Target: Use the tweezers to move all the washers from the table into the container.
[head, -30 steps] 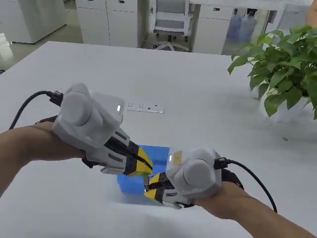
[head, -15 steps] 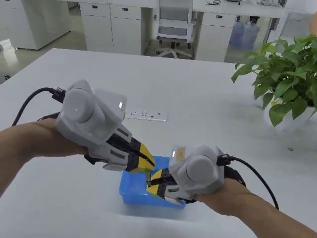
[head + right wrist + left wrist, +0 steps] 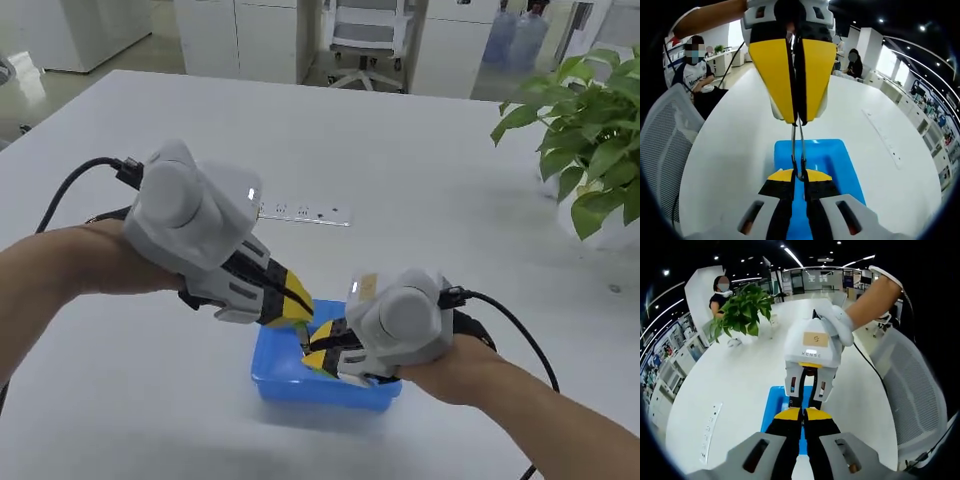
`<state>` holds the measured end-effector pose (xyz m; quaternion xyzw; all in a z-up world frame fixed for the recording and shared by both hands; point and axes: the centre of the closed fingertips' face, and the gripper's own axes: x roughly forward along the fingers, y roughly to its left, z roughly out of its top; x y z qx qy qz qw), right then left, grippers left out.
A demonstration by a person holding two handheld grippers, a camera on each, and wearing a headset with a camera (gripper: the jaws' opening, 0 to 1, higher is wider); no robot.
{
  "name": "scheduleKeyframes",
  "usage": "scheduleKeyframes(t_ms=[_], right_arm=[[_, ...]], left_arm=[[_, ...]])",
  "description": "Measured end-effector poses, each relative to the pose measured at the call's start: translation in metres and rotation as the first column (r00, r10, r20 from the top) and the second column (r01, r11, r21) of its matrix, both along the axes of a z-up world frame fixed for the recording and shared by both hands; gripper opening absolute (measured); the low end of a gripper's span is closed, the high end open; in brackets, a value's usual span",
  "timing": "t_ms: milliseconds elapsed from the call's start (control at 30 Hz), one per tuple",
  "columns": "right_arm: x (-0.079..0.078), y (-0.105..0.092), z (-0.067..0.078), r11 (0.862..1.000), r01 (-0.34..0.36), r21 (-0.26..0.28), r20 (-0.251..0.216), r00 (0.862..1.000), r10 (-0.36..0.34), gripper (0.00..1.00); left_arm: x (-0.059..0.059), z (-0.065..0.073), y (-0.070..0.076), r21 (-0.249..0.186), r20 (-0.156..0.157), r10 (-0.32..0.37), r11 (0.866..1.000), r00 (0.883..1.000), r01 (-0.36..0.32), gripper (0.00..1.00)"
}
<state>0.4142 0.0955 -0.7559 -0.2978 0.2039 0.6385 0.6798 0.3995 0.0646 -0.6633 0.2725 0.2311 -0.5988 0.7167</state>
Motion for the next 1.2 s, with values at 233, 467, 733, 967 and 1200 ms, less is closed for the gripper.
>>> scheduleKeyframes(t_ms=[233,467,733,967,1200], right_arm=[[0.007,0.002,-0.018,1.000,-0.006,-0.015,-0.038,0.999,0.005,0.09],[0.010,0.003,-0.030,0.999,-0.017,-0.030,-0.062,0.998,0.015,0.09],[0.011,0.003,-0.037,0.999,-0.018,-0.041,-0.078,0.997,0.015,0.09],[0.012,0.002,-0.040,0.999,-0.020,-0.050,-0.077,0.997,0.016,0.09],[0.013,0.001,-0.041,0.998,-0.022,-0.057,-0.071,0.997,0.017,0.10]], left_arm=[[0.009,-0.017,0.002,0.003,-0.024,0.007,1.000,1.000,-0.007,0.05],[0.015,-0.028,0.003,-0.004,-0.045,0.014,1.000,0.999,-0.014,0.05],[0.016,-0.034,0.004,0.000,-0.055,0.016,1.000,0.998,-0.016,0.05],[0.019,-0.039,0.004,0.001,-0.058,0.018,1.000,0.998,-0.018,0.05],[0.020,-0.040,0.003,0.001,-0.055,0.015,1.000,0.998,-0.015,0.05]])
